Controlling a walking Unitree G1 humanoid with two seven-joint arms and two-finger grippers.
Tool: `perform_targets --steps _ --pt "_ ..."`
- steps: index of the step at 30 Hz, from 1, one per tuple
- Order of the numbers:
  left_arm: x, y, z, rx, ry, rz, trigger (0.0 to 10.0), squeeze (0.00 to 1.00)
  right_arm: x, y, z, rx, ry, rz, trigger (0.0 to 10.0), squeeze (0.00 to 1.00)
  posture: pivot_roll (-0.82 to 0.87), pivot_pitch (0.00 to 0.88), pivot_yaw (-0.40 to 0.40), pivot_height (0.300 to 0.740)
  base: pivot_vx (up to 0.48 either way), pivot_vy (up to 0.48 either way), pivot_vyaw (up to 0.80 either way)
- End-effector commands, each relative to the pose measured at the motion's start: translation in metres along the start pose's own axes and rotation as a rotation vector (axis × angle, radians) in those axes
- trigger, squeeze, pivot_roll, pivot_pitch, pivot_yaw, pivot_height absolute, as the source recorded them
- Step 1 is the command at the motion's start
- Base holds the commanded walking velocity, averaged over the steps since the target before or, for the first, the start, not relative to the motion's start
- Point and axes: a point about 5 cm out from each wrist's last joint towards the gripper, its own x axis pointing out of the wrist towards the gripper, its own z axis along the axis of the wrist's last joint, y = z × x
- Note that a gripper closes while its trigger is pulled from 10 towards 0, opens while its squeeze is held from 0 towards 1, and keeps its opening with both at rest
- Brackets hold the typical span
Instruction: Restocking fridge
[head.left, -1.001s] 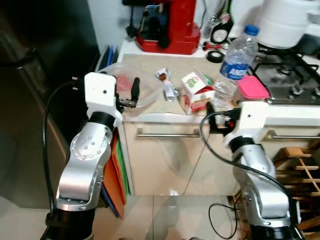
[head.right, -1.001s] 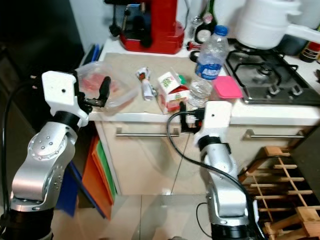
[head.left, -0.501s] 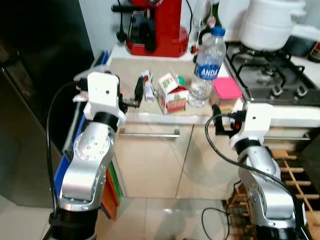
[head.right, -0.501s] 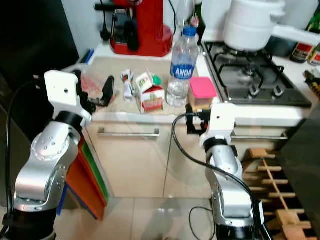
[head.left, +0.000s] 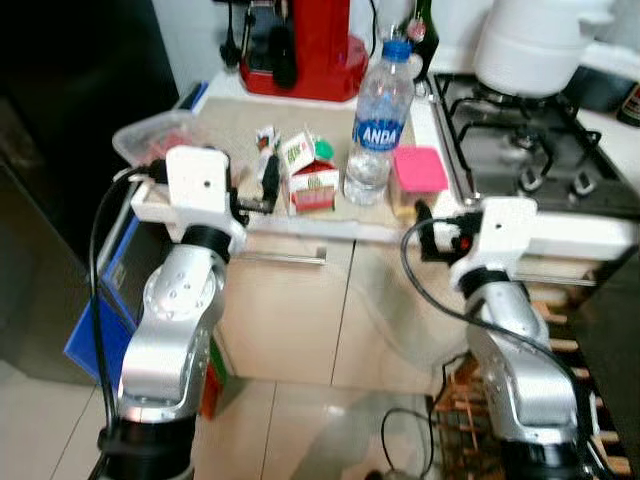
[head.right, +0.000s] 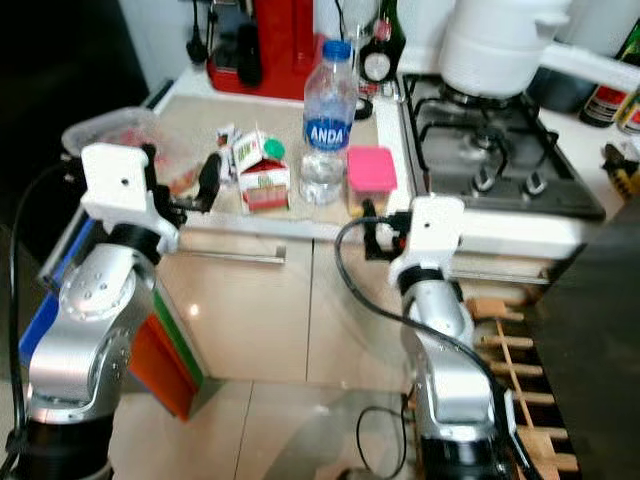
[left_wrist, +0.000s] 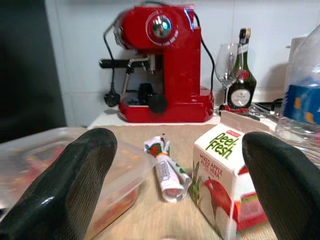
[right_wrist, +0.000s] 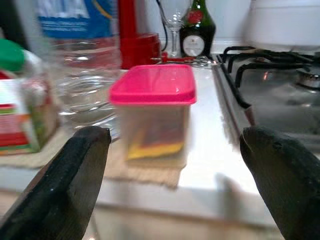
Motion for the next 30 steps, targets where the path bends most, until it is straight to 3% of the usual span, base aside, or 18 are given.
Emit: perform_targets --steps 1,10,17,30 --pt "-0.003 0.003 0.005 -0.004 -0.014 0.007 10.0 0.0 0.003 0.002 0.002 0.024 -0.011 0.003 10.0 0.04 0.04 0.0 0.023 0.74 0.0 0.0 0.0" --pt "-0.008 0.012 0.007 0.029 -0.001 0.001 10.0 0.0 0.01 0.011 -0.006 0.049 0.006 0.021 10.0 0.03 0.09 0.0 0.049 0.74 0.0 0.0 0.0" --pt "-0.011 0.016 0.008 0.067 0.016 -0.011 10.0 0.0 0.035 0.011 -0.015 0.049 0.026 0.008 10.0 0.02 0.13 0.0 0.061 0.74 0.0 0.0 0.0" --pt "-0.022 0.027 0.011 0.104 0.043 0.001 10.0 0.0 0.058 0.011 -0.016 0.015 -0.019 -0.043 10.0 0.02 0.2 0.03 0.086 0.74 0.0 0.0 0.0"
